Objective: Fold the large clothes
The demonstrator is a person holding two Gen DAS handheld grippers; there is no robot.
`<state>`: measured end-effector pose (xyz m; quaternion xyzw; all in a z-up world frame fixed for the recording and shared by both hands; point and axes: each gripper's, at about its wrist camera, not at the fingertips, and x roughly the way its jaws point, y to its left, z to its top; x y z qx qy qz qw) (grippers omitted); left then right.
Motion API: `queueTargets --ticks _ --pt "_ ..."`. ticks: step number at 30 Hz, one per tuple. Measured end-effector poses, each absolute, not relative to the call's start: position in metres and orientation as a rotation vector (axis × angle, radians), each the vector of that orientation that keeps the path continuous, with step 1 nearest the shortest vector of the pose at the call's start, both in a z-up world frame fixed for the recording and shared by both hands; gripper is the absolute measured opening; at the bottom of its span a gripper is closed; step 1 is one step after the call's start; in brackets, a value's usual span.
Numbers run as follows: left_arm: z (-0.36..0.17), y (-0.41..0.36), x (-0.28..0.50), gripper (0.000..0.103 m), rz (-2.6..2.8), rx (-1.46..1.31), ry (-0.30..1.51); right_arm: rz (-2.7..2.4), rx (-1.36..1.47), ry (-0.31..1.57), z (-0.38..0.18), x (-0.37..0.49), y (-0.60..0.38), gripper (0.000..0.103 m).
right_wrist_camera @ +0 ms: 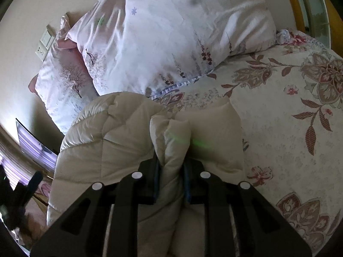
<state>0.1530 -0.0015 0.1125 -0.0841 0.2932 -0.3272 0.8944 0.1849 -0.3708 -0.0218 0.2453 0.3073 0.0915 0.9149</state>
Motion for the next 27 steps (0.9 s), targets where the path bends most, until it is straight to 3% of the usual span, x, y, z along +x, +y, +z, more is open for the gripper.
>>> queueTargets --ticks 7,27 --pt "0.076 -0.011 0.204 0.064 -0.621 -0.117 0.720 0.168 0.494 0.645 -0.026 0.189 -0.375 0.020" --pt "0.028 -0.027 0.237 0.071 -0.688 -0.165 0.874 0.100 0.527 0.689 -0.044 0.197 -0.394 0.018"
